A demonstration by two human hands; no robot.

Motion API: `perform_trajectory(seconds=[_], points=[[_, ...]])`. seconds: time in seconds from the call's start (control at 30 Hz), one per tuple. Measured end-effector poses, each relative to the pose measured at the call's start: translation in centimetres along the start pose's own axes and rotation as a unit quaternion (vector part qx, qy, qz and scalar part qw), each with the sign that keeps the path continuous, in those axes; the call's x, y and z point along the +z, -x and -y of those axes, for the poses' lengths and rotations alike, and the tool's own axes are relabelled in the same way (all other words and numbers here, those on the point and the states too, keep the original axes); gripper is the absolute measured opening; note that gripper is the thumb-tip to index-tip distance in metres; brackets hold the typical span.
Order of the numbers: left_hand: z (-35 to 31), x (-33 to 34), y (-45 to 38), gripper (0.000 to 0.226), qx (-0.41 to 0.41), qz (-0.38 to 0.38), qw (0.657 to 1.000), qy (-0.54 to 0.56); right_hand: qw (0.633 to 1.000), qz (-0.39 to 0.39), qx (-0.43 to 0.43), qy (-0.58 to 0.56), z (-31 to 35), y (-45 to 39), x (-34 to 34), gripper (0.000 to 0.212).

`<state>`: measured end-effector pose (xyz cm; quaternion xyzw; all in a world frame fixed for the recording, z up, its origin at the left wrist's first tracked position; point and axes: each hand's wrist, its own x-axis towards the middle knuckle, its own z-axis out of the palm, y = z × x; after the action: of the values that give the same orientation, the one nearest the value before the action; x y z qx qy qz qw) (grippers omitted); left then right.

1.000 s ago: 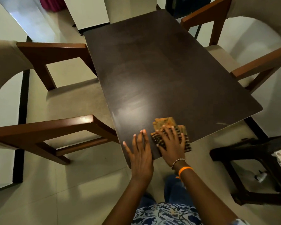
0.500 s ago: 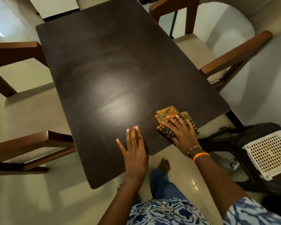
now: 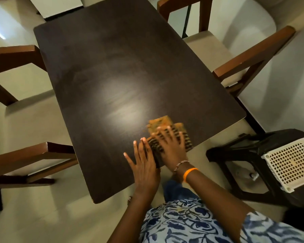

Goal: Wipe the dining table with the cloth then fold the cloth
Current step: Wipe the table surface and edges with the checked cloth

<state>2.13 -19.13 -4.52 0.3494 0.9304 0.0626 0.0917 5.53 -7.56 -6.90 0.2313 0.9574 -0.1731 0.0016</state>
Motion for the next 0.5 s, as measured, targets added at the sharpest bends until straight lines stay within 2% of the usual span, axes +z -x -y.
perform_trajectory(seconds=[0.1,0.2,0.27,0.4,0.5], points=[[0.6,0.2,0.2,0.118,-0.009,-0.021,1.0,-0.004,0.984,0.106,-0.146,-0.01,2.5,-1.1,0.8,0.058],[0.3,0.2,0.3,0.132,-0.024,-0.016,1.0,0.006,0.97,0.082,-0.227,0.026,-0.1,-2.1,0.3,0.061],[-0.4,0.2,-0.1,0.135,-0.025,-0.005,1.0,-0.007,0.977,0.07,-0.199,0.035,-3.2,-2.8,-0.7,0.06],[-1.8,-0.2,-1.4,0.137,-0.031,0.021,0.999,-0.033,0.997,0.022,-0.052,0.051,-10.9,-4.8,-3.9,0.056],[-2.3,-0.4,-1.7,0.137,-0.049,0.048,0.997,-0.031,0.996,-0.023,0.075,0.052,-17.2,-6.3,-6.6,0.053]])
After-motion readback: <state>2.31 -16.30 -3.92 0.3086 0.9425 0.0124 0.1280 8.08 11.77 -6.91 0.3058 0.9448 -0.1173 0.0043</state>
